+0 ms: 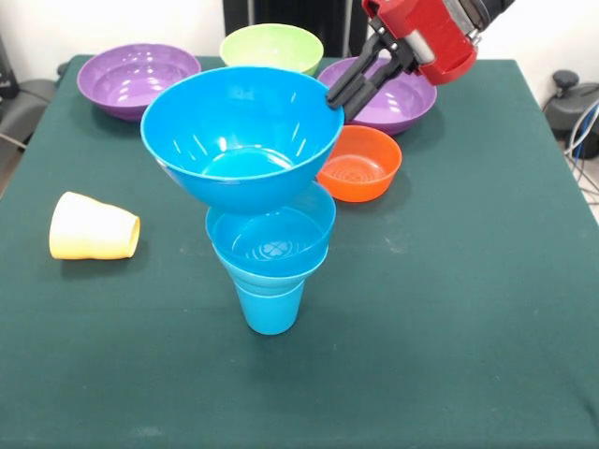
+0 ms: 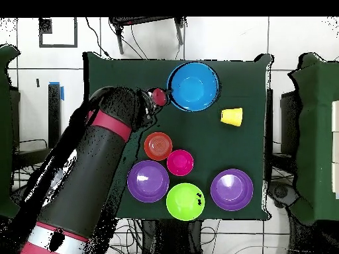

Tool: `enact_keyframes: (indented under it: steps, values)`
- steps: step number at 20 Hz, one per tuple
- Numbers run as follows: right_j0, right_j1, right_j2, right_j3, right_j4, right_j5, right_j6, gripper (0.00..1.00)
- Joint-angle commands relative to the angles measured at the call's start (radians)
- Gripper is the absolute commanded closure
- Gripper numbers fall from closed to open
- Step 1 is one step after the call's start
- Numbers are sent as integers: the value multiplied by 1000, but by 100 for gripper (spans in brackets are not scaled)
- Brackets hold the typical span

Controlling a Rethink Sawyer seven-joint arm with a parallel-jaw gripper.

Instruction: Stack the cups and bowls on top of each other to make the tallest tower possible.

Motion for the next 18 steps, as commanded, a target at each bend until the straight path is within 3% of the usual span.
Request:
enact_keyframes:
  steps: [1,18]
  values:
    - [12,11,53,9,35,13,204,100]
    - [20,30,49,28,52,-42,257,100]
